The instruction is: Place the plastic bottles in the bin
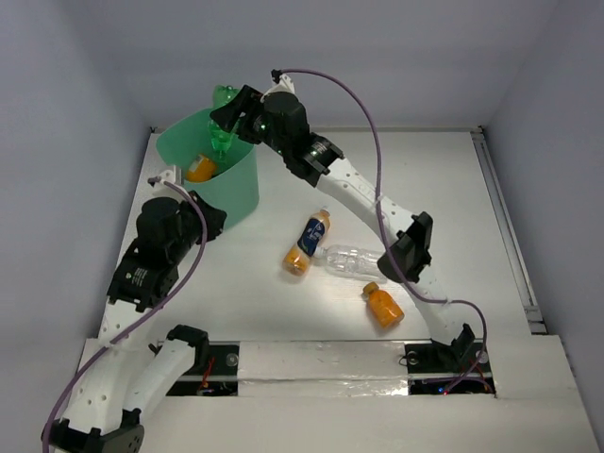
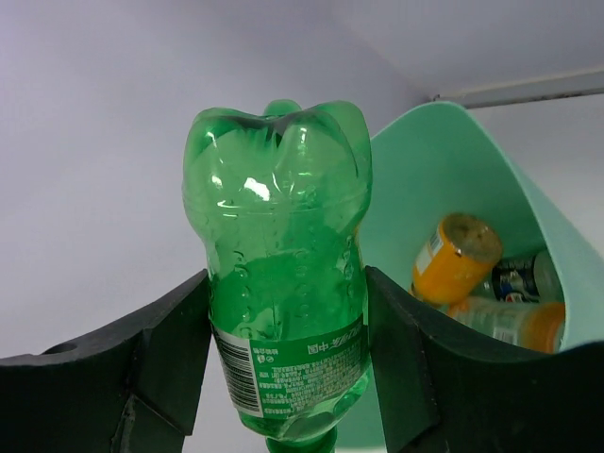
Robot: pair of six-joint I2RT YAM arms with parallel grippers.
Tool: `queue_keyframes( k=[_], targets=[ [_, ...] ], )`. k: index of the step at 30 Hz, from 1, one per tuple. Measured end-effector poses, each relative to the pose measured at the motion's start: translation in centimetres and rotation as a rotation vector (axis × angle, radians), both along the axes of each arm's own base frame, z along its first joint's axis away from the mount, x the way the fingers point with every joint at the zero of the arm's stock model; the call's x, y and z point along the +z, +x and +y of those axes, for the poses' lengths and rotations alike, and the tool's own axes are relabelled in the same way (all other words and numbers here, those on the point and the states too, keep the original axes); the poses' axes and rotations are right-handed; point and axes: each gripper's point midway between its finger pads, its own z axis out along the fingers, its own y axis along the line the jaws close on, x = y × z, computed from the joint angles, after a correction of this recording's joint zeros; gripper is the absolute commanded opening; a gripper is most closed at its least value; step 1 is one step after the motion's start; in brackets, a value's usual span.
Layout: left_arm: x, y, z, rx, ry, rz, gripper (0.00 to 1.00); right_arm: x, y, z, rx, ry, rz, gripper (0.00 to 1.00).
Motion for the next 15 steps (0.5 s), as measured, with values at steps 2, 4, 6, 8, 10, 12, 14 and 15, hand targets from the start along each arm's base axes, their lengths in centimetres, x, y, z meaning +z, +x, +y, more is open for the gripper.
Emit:
queue_keyframes(
  k=[2, 4, 6, 8, 10, 12, 14, 15],
  targets=[
    [-2.1, -0.7, -0.5, -0.026, 0.007, 0.057, 0.12, -0.9, 1.2, 0.5, -0.030, 0.023, 0.010, 0.67],
    [-3.3, -1.3, -1.0, -0.050, 0.003, 0.087, 0.17, -1.8, 1.8, 0.8, -0.049, 0.028, 0.017, 0.77],
    [-4.0, -1.7, -1.6, -0.077, -0.005, 0.101, 0.29, -2.2, 2.0, 0.9, -0.056, 0.018, 0.014, 0.83],
    [-4.7, -2.0, -2.3, -0.105, -0.019, 0.115, 0.38, -2.1, 2.1, 0.9, -0.058, 0.013, 0.003, 0.88],
    [-5.7, -2.2, -3.2, -0.143, -0.031, 0.134, 0.43, -1.7, 1.9, 0.5, -0.061, 0.000, -0.017, 0.90],
    [-7.1, -2.4, -4.1, -0.182, -0.037, 0.163, 0.49, -1.5, 1.7, -0.1, -0.069, -0.023, -0.027, 0.90],
    [-8.3, -2.4, -5.0, -0.221, -0.035, 0.198, 0.53, -0.8, 1.3, -0.9, -0.079, -0.048, -0.044, 0.84],
    [-8.8, -2.4, -5.6, -0.243, -0.033, 0.220, 0.54, -0.4, 1.1, -1.4, -0.083, -0.063, -0.056, 0.76]
  ],
)
